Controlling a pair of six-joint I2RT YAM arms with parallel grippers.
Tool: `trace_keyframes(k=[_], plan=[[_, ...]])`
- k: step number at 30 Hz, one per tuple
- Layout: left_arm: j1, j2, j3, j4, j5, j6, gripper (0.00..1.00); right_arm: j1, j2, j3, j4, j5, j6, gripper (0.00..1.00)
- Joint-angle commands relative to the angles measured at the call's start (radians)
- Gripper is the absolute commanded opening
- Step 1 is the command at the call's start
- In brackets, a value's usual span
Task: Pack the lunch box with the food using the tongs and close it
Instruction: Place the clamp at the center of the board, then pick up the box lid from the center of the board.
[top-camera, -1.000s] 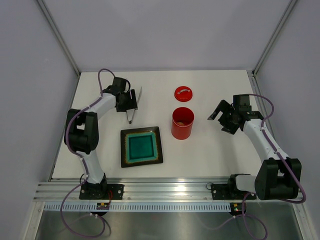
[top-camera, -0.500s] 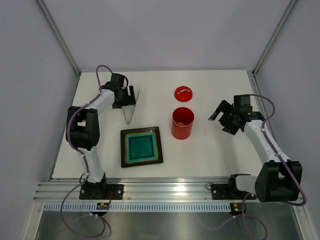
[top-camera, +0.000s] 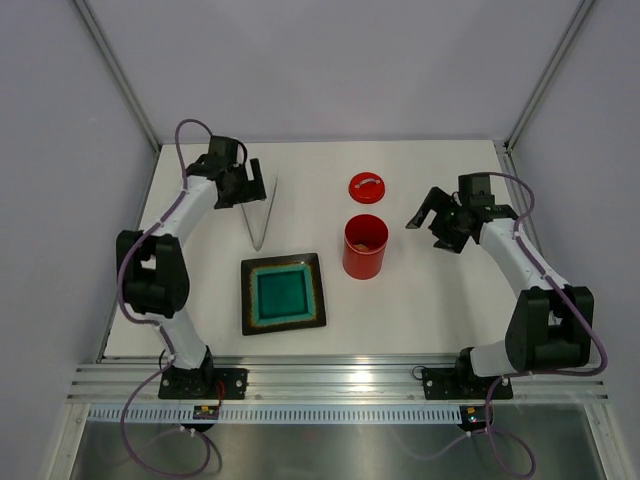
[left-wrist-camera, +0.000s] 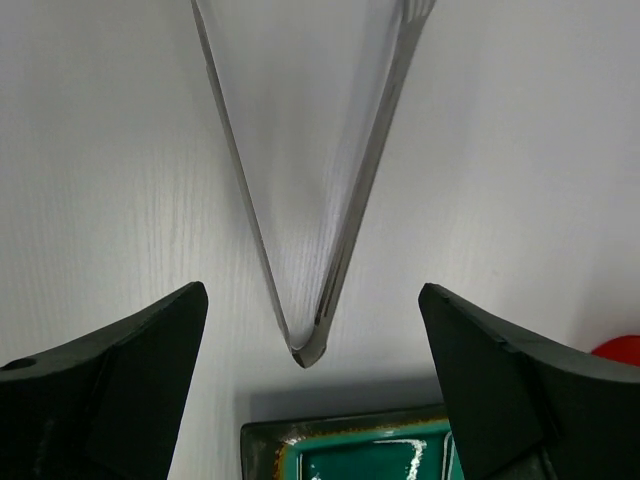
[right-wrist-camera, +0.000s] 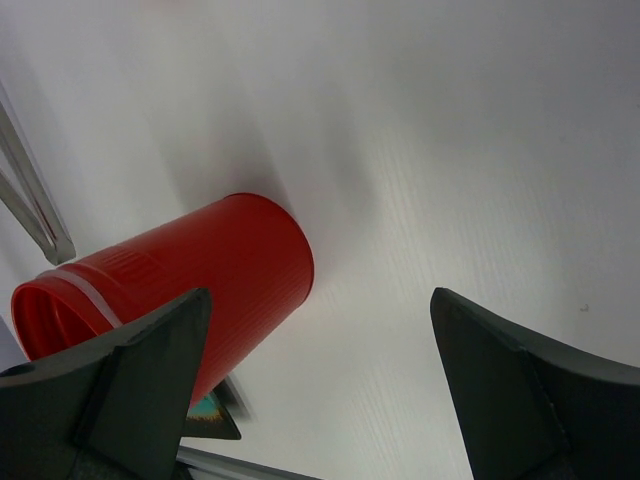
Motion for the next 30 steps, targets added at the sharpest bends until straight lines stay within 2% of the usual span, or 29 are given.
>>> trace_keyframes(k=[1,6,13,14,17,21,26,30], plan=[[-0.012,-0.192,0.005,-0.002,-0.04,-0.001,0.91,0.055,0.096,0.112,0.04,-0.017,-0.054,0.99],[-0.012,-0.284,-0.027,-0.041,-0.045,0.005,0.91,0.065,0.257,0.249,0.035,0.063,-0.041,0.97],[-0.014,-0.366,-0.097,-0.05,0.043,-0.003,0.91,0.133,0.45,0.49,-0.034,0.18,-0.075,0.94],[-0.012,-0.37,-0.096,-0.052,0.049,-0.006,0.91,0.14,0.478,0.524,-0.048,0.198,-0.087,0.85],[-0.014,-0.382,-0.102,-0.043,0.044,-0.017,0.91,0.156,0.562,0.633,-0.074,0.226,-0.129,0.74],[-0.012,-0.373,-0.114,-0.039,0.026,-0.03,0.91,0.172,0.694,0.806,-0.121,0.224,-0.175,0.67],[-0.012,-0.358,-0.105,-0.039,0.029,-0.04,0.91,0.201,0.831,0.995,-0.173,0.284,-0.219,0.66],[-0.011,-0.344,-0.073,-0.062,0.018,-0.027,0.91,0.207,0.912,1.073,-0.161,0.278,-0.21,0.68]])
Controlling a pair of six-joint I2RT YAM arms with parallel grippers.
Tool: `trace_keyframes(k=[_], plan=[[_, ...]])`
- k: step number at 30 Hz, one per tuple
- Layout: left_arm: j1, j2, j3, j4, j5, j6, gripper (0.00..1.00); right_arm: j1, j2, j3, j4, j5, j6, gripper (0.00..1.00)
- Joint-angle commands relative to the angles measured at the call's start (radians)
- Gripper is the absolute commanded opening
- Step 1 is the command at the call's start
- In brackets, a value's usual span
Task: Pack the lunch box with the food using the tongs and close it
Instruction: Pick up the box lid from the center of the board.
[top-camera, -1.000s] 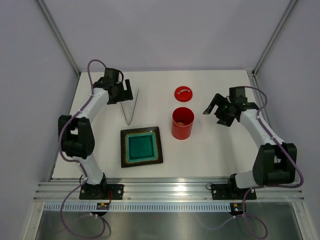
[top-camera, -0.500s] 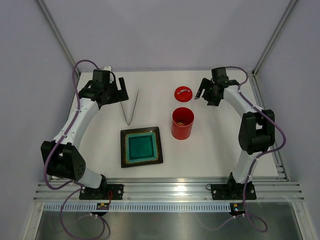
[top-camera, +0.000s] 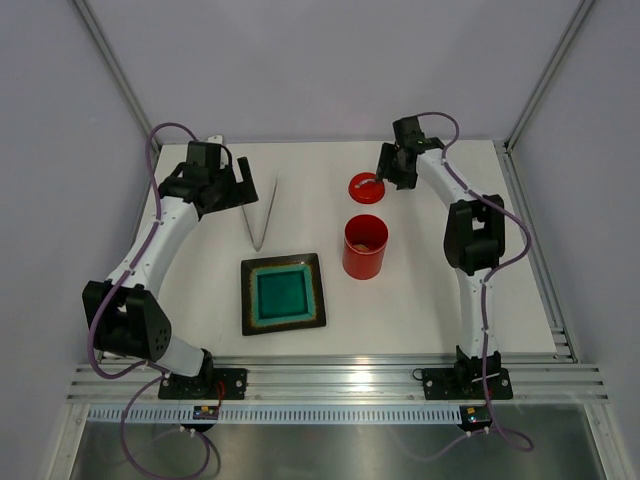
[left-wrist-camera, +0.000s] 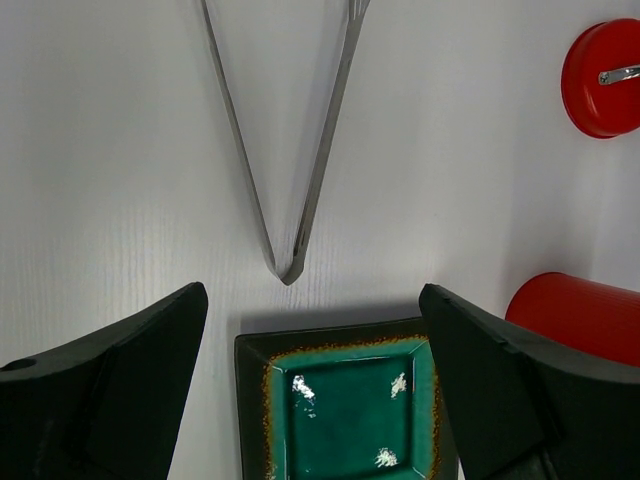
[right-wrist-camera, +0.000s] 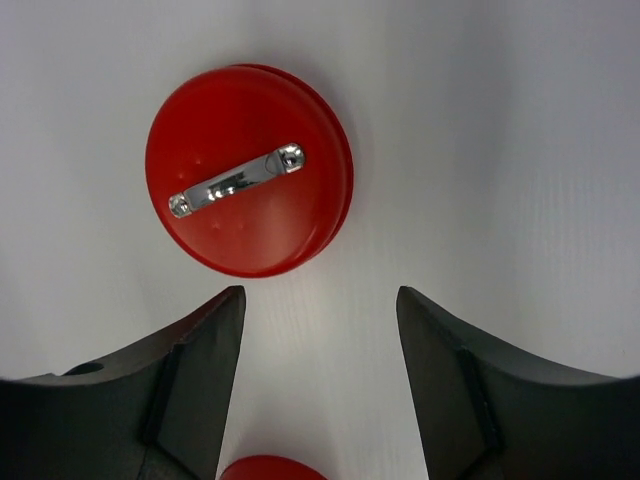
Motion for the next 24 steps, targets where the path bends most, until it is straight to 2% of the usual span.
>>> trace_keyframes(k=[1,6,10,14,18,21,24], plan=[[-0.001,0.0,0.051,-0.007,-0.029,0.001,0.91,0.024,0.058,0.112,-0.035,0.037,-0.029,0.71],[0.001,0.02,0.07,-0.032,-0.037,0.013,0.91,0.062,0.208,0.332,-0.108,0.088,-0.041,0.84],[0.001,0.028,0.079,-0.05,-0.048,0.022,0.91,0.088,0.296,0.465,-0.167,0.148,-0.049,0.86],[0.001,0.031,0.073,-0.054,-0.053,0.019,0.91,0.088,0.304,0.451,-0.119,0.12,-0.078,0.83],[0.001,0.03,0.055,-0.054,-0.048,0.013,0.91,0.088,0.353,0.506,-0.121,0.114,-0.098,0.73],[-0.001,0.028,0.045,-0.058,-0.057,0.013,0.91,0.09,0.375,0.537,-0.145,0.155,-0.101,0.68],[-0.001,0.028,0.044,-0.057,-0.054,0.01,0.91,0.09,0.35,0.49,-0.144,0.22,-0.109,0.64]])
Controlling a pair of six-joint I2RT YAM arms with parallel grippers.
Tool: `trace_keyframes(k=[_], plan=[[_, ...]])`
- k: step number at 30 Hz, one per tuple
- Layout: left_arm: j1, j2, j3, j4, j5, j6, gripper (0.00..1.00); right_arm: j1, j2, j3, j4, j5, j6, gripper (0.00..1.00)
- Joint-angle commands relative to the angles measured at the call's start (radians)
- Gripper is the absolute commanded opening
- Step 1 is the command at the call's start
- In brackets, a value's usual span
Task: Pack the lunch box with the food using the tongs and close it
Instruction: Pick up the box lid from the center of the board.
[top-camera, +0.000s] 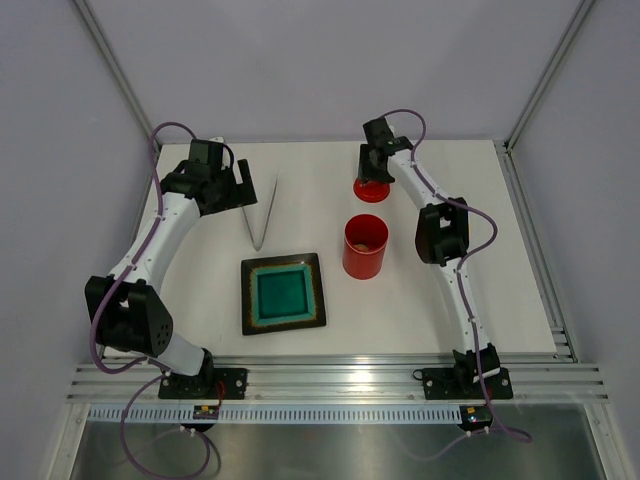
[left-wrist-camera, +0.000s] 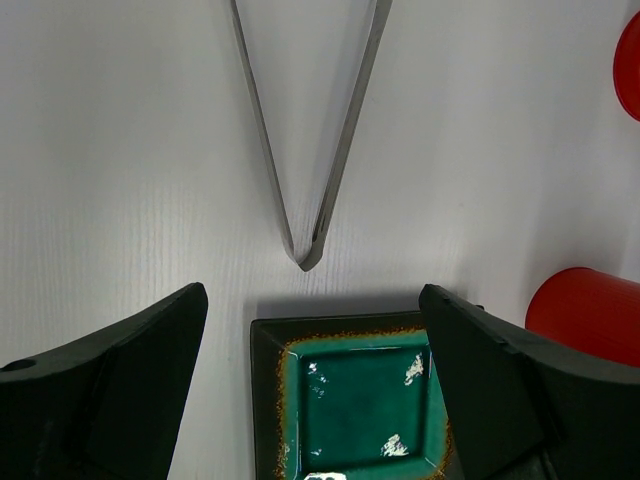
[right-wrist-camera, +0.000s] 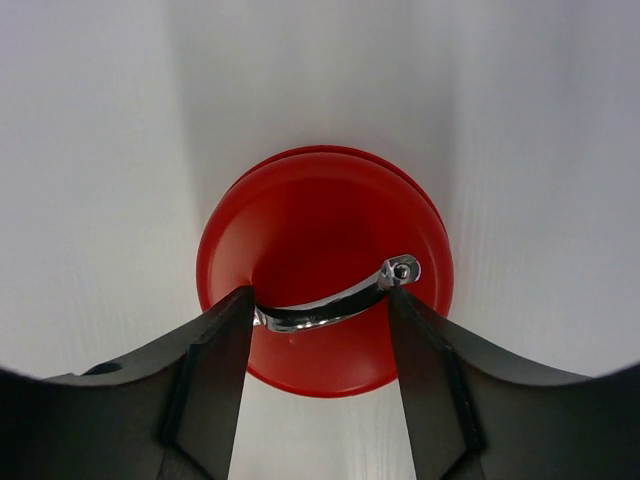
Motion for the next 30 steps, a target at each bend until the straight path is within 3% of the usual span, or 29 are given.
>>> trace_keyframes(k=[1,8,16,18,19,21,25,28,30], plan=[[0.001,-0.001,0.009,0.013,-0.013,0.004,0.91,-0.002,-0.026,-0.022,-0.001,0.105,-0.026,0.62],[0.001,0.004,0.0,0.009,0.005,0.0,0.91,-0.002,-0.213,-0.331,0.099,0.142,-0.011,0.63],[0.001,-0.03,-0.041,0.016,0.017,-0.003,0.9,-0.003,-0.318,-0.532,0.133,0.211,-0.006,0.63],[0.001,-0.034,-0.049,0.018,0.017,-0.003,0.91,-0.003,-0.347,-0.565,0.132,0.222,-0.009,0.67],[-0.001,-0.036,-0.055,0.019,0.02,-0.006,0.9,-0.003,-0.359,-0.579,0.135,0.223,-0.004,0.76],[-0.001,-0.036,-0.064,0.024,0.026,-0.009,0.91,-0.003,-0.394,-0.646,0.164,0.211,0.009,0.83],[0.001,-0.044,-0.075,0.03,0.028,-0.013,0.9,-0.003,-0.422,-0.666,0.162,0.21,0.034,0.9],[-0.001,-0.051,-0.083,0.035,0.028,-0.011,0.91,-0.003,-0.427,-0.677,0.167,0.205,0.075,0.89],[0.001,-0.057,-0.091,0.035,0.028,-0.009,0.91,-0.003,-0.427,-0.678,0.156,0.2,0.107,0.82]])
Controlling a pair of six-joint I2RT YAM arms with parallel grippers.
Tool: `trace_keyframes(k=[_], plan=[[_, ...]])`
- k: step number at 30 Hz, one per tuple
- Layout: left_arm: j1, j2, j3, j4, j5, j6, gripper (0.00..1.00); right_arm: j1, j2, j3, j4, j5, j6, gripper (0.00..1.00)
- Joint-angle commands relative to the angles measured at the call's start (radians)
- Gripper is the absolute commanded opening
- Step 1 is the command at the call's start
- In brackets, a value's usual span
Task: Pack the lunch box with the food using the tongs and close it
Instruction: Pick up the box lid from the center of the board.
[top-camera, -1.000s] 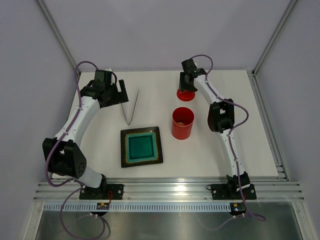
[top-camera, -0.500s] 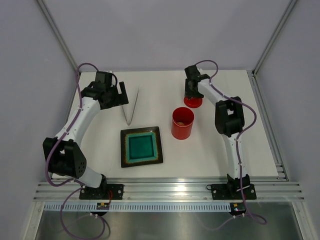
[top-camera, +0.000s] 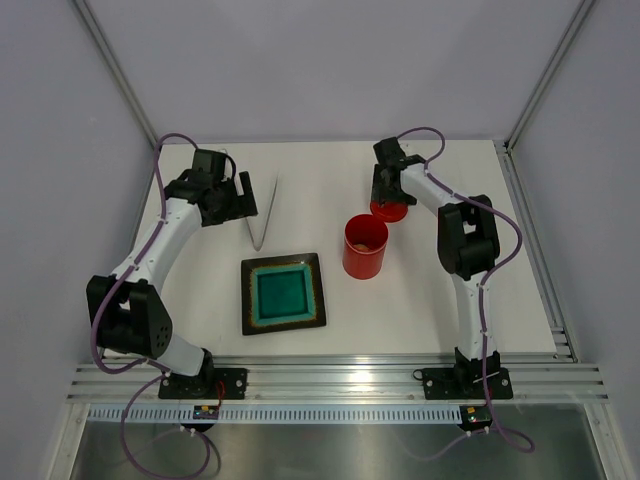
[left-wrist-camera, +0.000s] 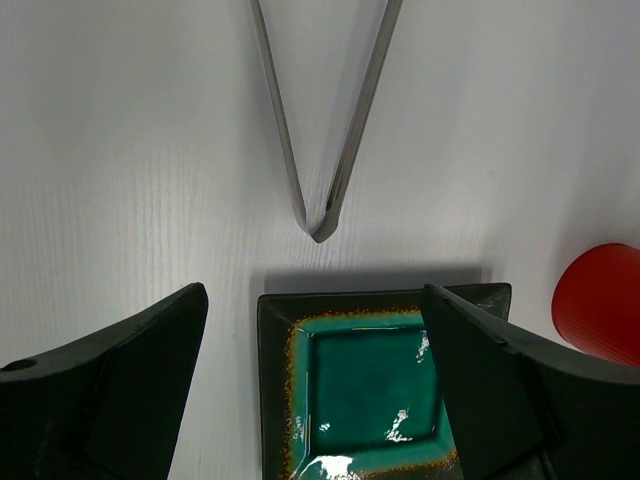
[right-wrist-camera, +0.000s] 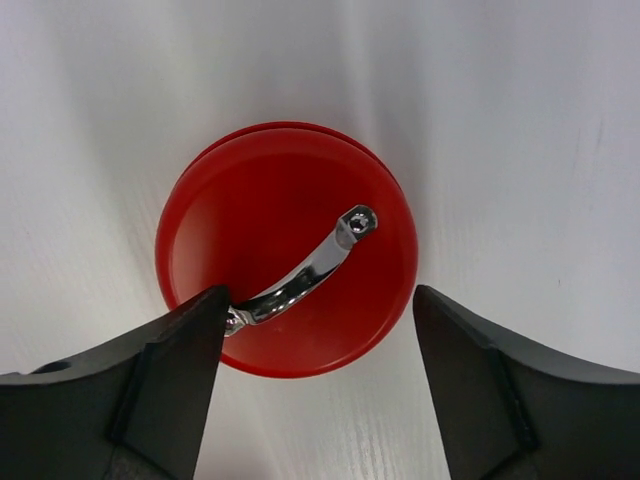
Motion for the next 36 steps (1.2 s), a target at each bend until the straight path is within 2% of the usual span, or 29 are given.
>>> trace_keyframes(k=[1,2,4,5,15,20,22,25,29,31,33,36], plan=[[0.001,-0.047,-0.013,0.041,0.017,-0.003,0.9,-0.002,-0.047,-0.015,-0.02,0.02,0.07,0.79],[0.001,-0.049,-0.016,0.041,0.017,-0.001,0.91,-0.002,-0.053,-0.027,-0.02,0.017,0.088,0.72],[0.001,-0.053,-0.019,0.039,0.017,0.002,0.9,-0.002,-0.061,-0.058,-0.013,0.023,0.104,0.67],[0.001,-0.055,-0.019,0.039,0.017,0.003,0.91,-0.004,-0.071,-0.069,-0.006,0.022,0.113,0.61],[0.001,-0.059,-0.022,0.041,0.045,0.005,0.9,-0.002,-0.11,-0.142,0.046,0.01,0.132,0.4],[0.001,-0.065,-0.036,0.05,0.052,0.003,0.9,-0.002,-0.133,-0.185,0.098,-0.013,0.069,0.17],[0.001,-0.067,-0.039,0.05,0.055,0.002,0.9,-0.002,-0.141,-0.198,0.11,-0.029,0.028,0.04],[0.001,-0.072,-0.045,0.053,0.055,0.003,0.9,-0.002,-0.164,-0.228,0.136,-0.073,-0.017,0.01],[0.001,-0.078,-0.051,0.055,0.055,0.003,0.9,-0.002,-0.211,-0.265,0.145,-0.107,-0.059,0.01],[0.001,-0.081,-0.054,0.056,0.057,0.005,0.9,-0.001,-0.22,-0.274,0.153,-0.11,-0.068,0.16],[0.001,-0.081,-0.057,0.061,0.066,0.006,0.9,-0.002,-0.214,-0.267,0.156,-0.096,-0.074,0.41],[-0.001,-0.084,-0.059,0.059,0.066,0.006,0.9,-0.002,-0.196,-0.256,0.161,-0.078,-0.08,0.46]])
